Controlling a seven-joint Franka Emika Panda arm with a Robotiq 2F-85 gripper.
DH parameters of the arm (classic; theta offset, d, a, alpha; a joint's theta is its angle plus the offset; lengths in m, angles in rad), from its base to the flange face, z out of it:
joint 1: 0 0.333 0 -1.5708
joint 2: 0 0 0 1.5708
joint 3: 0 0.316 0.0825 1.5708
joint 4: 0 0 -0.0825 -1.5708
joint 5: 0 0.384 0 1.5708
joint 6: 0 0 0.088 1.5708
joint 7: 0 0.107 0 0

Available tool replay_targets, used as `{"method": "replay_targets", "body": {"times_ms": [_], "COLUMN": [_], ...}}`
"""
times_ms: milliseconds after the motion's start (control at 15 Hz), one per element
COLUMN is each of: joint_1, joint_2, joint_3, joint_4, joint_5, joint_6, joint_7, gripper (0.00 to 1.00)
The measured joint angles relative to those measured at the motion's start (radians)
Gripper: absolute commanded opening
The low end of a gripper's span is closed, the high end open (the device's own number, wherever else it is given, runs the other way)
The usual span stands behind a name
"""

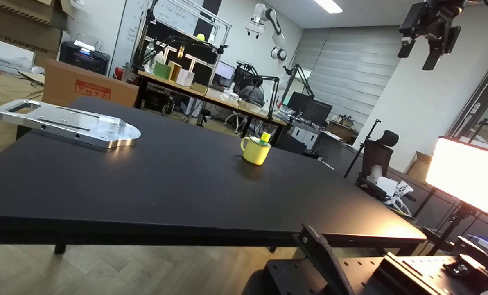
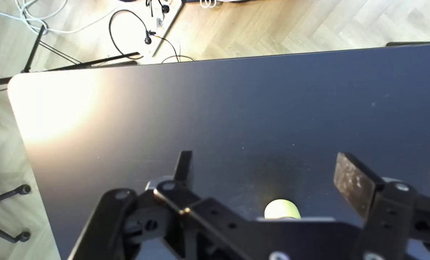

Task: Remove the glue stick from the yellow mug

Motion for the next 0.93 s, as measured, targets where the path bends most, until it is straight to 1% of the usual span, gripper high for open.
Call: {"method": "replay_targets", "body": {"times_ms": [200, 333, 467, 600, 733, 867, 933], "joint_1": [0.003, 0.011, 0.031, 0.064, 0.102, 0.128, 0.130], "joint_2": [0.017, 0.062, 0.137, 0.235, 0.350, 0.466, 0.522], "joint_3": [-0.028, -0.072, -0.124, -0.170, -0.195, -0.191, -0.179], "joint_4": [-0.013, -0.012, 0.004, 0.046, 0.116, 0.209, 0.259], "joint_5": [-0.016, -0.006, 0.046, 0.135, 0.258, 0.374, 0.394], "joint_6": [0.136, 0.251, 0.352, 0.427, 0.453, 0.426, 0.397], "joint_7": [-0.100, -0.194, -0.298, -0.403, -0.513, -0.609, -0.618], "gripper": [1.00, 1.00, 1.00, 1.00, 1.00, 1.00, 1.00]}}
